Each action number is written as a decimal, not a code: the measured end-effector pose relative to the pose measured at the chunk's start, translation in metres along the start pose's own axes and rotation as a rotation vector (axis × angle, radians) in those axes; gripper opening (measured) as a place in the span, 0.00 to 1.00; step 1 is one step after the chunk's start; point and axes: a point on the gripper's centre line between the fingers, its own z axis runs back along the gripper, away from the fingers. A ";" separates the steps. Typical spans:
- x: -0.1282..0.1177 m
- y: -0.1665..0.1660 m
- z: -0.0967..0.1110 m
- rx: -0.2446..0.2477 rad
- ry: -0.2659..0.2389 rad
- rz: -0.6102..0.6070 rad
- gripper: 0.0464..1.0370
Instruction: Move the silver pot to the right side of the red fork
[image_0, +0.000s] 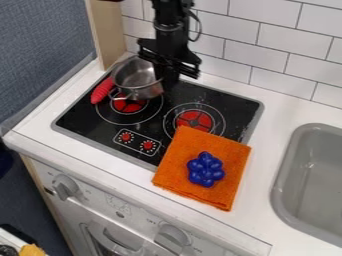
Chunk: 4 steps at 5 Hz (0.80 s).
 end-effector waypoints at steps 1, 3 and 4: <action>0.001 -0.003 -0.012 -0.001 0.025 -0.015 0.03; 0.006 -0.010 -0.018 0.004 0.039 -0.040 0.05; 0.009 -0.016 -0.015 -0.003 0.039 -0.048 0.23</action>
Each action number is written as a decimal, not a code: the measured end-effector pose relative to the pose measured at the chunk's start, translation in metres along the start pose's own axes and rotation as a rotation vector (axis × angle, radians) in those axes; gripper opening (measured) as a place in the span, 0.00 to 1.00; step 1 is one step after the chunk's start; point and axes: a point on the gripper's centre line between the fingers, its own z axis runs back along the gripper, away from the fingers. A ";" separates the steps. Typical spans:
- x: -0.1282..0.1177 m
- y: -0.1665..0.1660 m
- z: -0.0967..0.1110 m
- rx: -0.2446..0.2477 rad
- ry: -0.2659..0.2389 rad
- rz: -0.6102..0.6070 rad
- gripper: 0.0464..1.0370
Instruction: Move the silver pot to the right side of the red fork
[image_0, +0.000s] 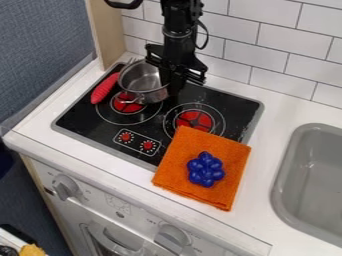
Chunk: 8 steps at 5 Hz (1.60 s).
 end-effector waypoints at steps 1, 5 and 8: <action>0.004 -0.006 0.004 -0.045 -0.016 0.006 0.51; 0.000 -0.006 0.043 -0.078 -0.065 0.042 0.96; -0.001 -0.006 0.043 -0.078 -0.062 0.044 0.96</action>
